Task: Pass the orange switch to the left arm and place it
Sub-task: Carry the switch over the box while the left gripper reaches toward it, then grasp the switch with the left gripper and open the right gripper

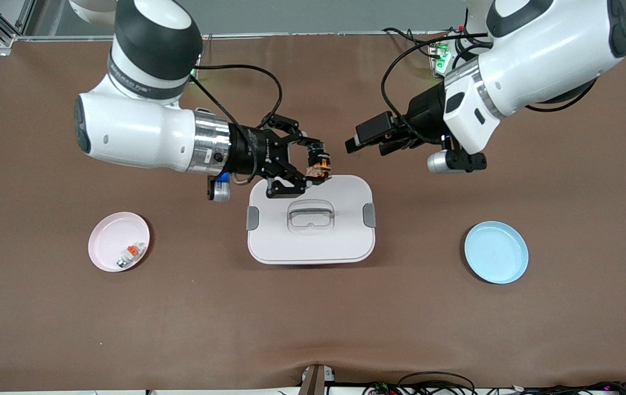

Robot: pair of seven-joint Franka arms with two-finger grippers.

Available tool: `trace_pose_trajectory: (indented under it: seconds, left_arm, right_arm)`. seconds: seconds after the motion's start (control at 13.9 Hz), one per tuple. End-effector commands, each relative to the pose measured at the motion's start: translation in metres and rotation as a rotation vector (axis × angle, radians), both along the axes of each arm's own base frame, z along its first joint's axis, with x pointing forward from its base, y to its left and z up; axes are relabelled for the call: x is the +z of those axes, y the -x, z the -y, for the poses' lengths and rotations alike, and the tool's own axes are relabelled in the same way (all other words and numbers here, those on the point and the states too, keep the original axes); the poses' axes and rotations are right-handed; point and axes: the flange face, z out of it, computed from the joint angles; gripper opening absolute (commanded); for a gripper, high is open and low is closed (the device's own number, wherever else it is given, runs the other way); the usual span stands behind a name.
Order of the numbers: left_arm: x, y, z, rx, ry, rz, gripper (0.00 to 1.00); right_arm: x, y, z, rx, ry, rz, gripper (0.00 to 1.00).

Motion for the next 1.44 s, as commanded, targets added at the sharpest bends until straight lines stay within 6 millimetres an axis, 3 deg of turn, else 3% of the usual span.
trace_pose_trajectory:
  seconds: [0.0, 0.57, 1.0, 1.29, 1.36]
  left_arm:
    - [0.001, -0.003, 0.004, 0.003, 0.053, -0.017, 1.00]
    - [-0.017, -0.015, 0.006, -0.011, 0.106, -0.029, 0.86]
    - [-0.022, -0.015, 0.008, -0.018, 0.110, -0.036, 0.57]
    - [-0.024, -0.009, 0.021, -0.035, 0.110, -0.047, 0.53]
    - [-0.025, -0.009, 0.021, -0.038, 0.111, -0.047, 0.44]
  right_arm:
    - [0.005, 0.007, -0.014, -0.013, -0.011, -0.019, 0.00]
    - [0.002, 0.013, -0.034, -0.042, -0.017, -0.011, 0.00]
    - [-0.004, 0.013, -0.039, -0.048, -0.018, 0.000, 0.00]
    - [-0.010, 0.012, -0.042, -0.052, -0.014, -0.001, 0.00]
    - [-0.010, 0.012, -0.043, -0.053, -0.015, 0.001, 0.00]
